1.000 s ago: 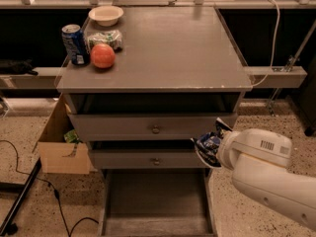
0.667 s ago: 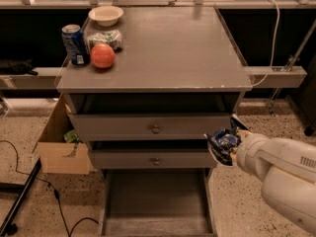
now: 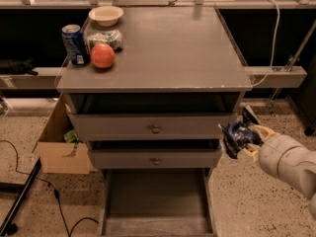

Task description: Pick blue chip bag from bottom drawer and place on counter

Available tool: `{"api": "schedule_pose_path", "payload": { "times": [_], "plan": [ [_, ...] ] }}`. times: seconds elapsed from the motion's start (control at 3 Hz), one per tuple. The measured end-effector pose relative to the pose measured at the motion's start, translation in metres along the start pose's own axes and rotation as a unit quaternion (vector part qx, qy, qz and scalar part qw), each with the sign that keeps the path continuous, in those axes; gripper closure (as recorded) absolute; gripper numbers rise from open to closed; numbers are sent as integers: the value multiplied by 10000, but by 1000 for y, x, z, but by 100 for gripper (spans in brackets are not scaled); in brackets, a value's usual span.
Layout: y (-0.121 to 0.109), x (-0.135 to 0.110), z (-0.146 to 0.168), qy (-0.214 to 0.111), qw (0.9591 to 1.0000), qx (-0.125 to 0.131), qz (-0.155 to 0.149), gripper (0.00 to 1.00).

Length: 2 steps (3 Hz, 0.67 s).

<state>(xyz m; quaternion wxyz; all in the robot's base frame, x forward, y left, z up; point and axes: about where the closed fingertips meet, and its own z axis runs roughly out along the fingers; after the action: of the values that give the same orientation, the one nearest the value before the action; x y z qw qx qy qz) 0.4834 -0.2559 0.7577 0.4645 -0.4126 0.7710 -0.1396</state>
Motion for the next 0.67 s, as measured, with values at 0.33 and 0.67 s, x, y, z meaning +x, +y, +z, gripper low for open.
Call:
{"api": "schedule_pose_path", "payload": {
  "times": [0.33, 0.67],
  "plan": [
    [6, -2, 6, -605, 9975, -219, 291, 100],
    [17, -14, 9, -1360, 9878, -503, 564, 100]
  ]
}}
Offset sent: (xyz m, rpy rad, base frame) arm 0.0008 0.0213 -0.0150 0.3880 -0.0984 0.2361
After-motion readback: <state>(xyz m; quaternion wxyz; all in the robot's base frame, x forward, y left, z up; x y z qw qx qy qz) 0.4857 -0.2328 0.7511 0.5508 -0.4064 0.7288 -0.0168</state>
